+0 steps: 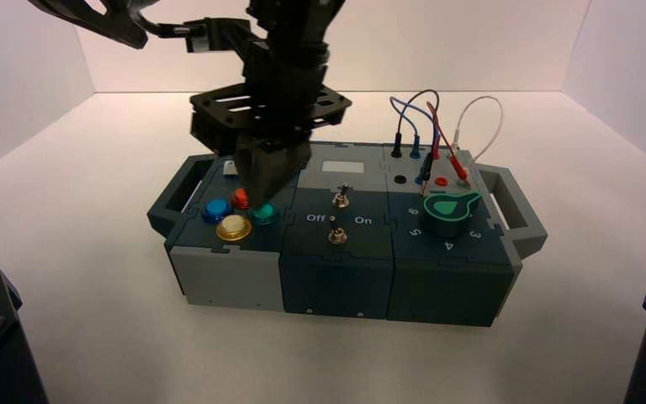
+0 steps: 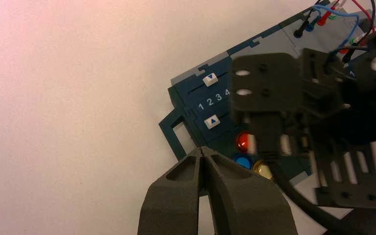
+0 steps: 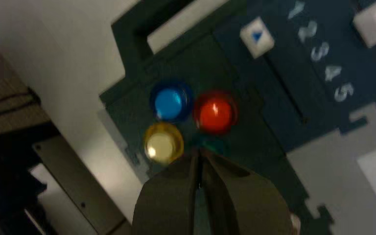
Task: Push the green button with the right gripper.
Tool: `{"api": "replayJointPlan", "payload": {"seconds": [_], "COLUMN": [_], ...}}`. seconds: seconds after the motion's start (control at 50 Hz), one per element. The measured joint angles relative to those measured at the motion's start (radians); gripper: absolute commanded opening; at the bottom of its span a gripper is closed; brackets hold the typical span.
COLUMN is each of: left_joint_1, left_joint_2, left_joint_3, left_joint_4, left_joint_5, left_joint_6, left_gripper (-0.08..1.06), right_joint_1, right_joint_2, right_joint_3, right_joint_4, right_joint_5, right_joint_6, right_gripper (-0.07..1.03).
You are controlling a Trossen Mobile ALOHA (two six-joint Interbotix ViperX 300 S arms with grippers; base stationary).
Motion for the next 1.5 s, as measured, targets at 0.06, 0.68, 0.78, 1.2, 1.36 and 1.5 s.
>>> {"api": "replayJointPlan", "payload": {"seconds": [0.06, 0.68, 0.78, 1.2, 1.36, 1.5], "left_joint_1": [0.002, 0.002, 0.002, 0.002, 0.002, 0.0], "left_joint_2": [-0.002, -0.002, -0.002, -0.008, -0.011, -0.012], "left_joint_3": [0.0, 0.0, 0.002, 0.0, 0.0, 0.009], "left_joint_4": [0.0, 0.0, 0.0, 0.0, 0.0, 0.0], "left_joint_5": [0.003, 0.018, 0.018, 0.023, 0.023, 0.026], "left_joint_6": [-0.002, -0.002, -0.002, -0.002, -0.002, -0.002], "left_gripper": [-0.03, -0.03, -0.03, -0.03, -0.03, -0.03], "right_joint_1": [0.0, -0.006, -0.006, -0.011, -0.009, -0.009], "right_joint_2": [-0.009, -0.064, -0.046, -0.017, -0.06, -0.127], "right_joint_3": [0.008, 0.023, 0.023, 0.029, 0.038, 0.038], "right_joint_4": [-0.006, -0.014, -0.014, -0.009, -0.009, -0.011], "right_joint_5": [0.002, 0.005, 0.0, -0.017, -0.006, 0.009], "right_joint_6": [0.0, 0.002, 0.002, 0.003, 0.008, 0.009], "right_gripper": [-0.02, -0.02, -0.02, -0.02, -0.02, -0.02]}}
